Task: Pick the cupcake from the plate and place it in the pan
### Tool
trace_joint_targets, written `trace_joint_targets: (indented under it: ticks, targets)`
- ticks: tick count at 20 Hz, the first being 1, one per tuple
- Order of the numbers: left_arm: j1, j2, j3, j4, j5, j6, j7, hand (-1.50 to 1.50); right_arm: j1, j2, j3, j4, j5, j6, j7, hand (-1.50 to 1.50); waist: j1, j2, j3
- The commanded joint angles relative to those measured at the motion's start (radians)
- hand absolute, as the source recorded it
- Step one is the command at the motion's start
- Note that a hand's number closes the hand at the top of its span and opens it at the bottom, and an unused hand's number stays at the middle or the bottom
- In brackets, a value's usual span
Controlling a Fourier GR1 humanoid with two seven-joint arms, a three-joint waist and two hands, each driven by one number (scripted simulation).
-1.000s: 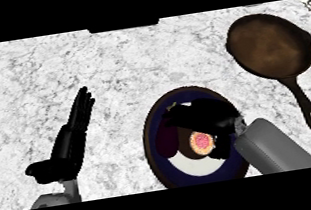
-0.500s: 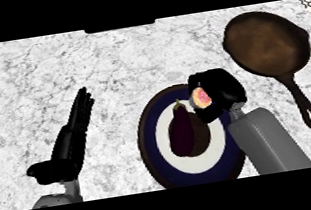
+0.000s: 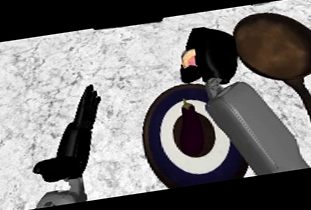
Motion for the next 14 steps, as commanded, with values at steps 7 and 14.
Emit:
trace_joint_targets:
  ticks: [7, 14]
  targets:
    - [-0.023, -0.028, 0.002, 0.043, -0.030, 0.025, -0.012, 0.00, -0.087, 0.004, -0.109, 0.054, -0.014, -0.263, 0.175, 1.50, -0.025, 0.004, 0.001]
    - [0.089, -0.036, -0.024, -0.017, -0.033, 0.017, -0.050, 0.00, -0.030, -0.126, -0.235, 0.135, -0.053, -0.404, 0.032, 1.50, -0.022, 0.002, 0.001]
